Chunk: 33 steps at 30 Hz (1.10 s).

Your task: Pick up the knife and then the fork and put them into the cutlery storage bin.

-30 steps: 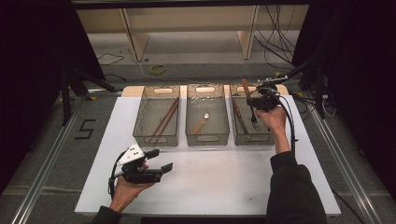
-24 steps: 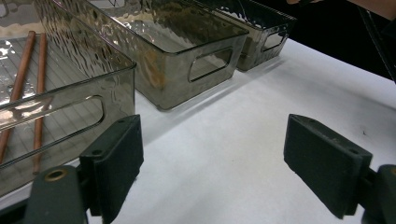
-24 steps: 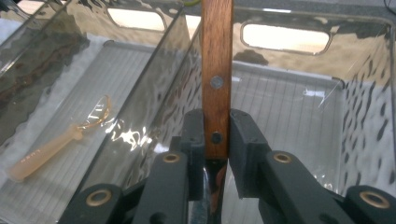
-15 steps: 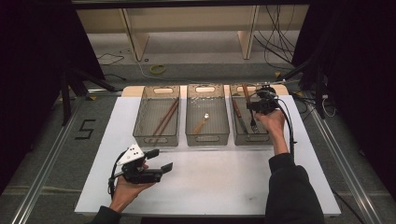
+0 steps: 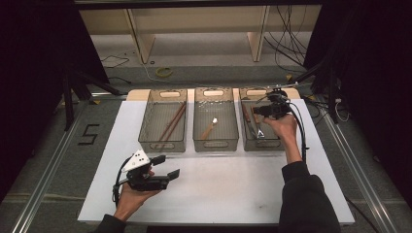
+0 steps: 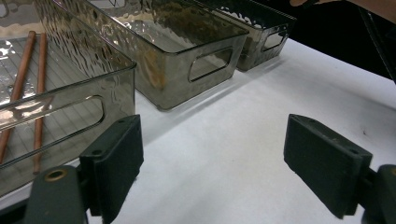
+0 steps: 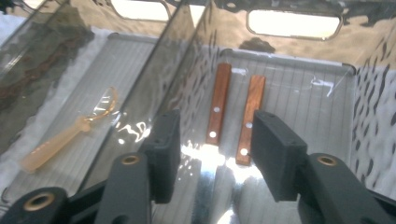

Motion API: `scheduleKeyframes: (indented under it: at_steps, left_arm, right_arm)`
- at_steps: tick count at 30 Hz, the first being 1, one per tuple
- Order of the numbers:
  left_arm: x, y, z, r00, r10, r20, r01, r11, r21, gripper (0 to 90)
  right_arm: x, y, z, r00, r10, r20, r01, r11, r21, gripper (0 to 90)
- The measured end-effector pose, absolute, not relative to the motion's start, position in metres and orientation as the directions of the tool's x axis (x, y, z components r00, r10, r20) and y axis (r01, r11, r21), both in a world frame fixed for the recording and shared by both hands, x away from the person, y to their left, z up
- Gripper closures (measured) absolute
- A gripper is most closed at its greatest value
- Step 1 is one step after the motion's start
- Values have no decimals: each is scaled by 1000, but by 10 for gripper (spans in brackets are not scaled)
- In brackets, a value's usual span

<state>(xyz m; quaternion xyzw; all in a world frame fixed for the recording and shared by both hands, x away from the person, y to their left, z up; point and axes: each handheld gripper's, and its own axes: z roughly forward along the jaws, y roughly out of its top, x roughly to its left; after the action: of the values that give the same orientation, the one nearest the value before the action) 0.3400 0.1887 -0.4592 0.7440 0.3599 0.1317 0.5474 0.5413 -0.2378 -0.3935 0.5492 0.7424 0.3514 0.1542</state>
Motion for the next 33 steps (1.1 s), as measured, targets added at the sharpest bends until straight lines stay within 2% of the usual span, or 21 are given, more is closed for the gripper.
scheduleKeyframes:
  at_steps: [14,33]
  left_arm:
    - [340,188,-460,706,680,-200,393,-141,908,191]
    - [342,188,-461,699,683,-211,406,-136,904,191]
  right_arm:
    - [504,-224,-380,-463,873,156,633,202,747,357]
    - [436,-214,-381,-574,794,197,532,179,828,310]
